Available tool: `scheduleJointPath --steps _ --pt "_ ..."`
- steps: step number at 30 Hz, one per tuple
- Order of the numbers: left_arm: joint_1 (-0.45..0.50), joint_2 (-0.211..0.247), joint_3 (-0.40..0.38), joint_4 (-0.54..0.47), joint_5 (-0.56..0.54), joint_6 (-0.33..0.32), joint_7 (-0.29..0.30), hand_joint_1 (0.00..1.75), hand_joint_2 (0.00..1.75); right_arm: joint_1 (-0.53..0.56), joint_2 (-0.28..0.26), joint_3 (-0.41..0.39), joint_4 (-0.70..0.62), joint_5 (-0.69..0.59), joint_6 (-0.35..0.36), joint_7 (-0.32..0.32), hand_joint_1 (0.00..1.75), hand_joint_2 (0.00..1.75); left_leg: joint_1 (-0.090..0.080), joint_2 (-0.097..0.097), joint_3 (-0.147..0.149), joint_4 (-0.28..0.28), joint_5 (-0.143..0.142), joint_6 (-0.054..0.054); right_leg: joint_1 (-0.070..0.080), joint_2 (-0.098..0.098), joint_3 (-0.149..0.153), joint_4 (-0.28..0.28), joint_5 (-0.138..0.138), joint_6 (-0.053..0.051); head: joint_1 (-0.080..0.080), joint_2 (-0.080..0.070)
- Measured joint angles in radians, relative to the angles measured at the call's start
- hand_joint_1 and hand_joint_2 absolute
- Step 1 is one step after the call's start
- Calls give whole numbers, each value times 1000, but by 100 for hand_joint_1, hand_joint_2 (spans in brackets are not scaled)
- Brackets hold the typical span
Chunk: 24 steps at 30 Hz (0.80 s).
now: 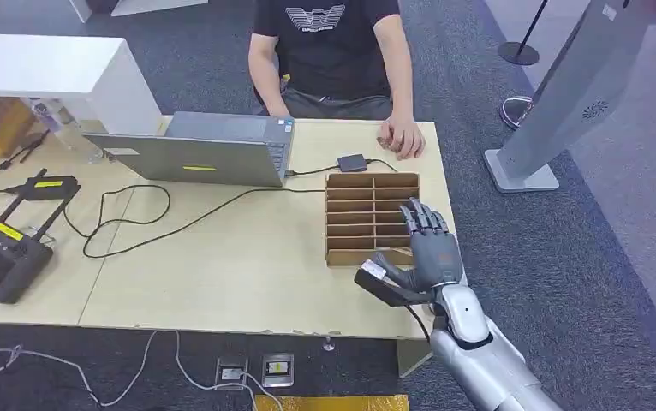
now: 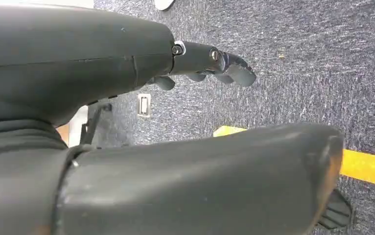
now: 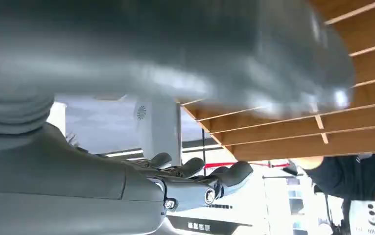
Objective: Pass the card to the sensor for recognition and then transmit it.
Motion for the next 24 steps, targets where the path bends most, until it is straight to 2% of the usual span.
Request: scheduleJointPath --steps 6,17,19,24 --pt "0 10 0 0 -2 -55 0 0 0 0 -10 -13 -50 31 85 31 0 175 0 0 0 0 0 0 0 0 0 0 0 0 0 0" --pt "1 21 0 0 0 -58 5 0 0 0 -13 -19 -92 40 130 41 0 175 0 0 0 0 0 0 0 0 0 0 0 0 0 0" --pt "1 22 0 0 0 -58 7 0 0 0 -16 -20 -106 45 155 46 0 175 0 0 0 0 0 0 0 0 0 0 0 0 0 0" --pt "1 23 0 0 8 -69 11 0 0 6 -41 -39 -186 73 275 70 0 175 0 0 0 0 0 0 0 0 0 0 0 0 0 0"
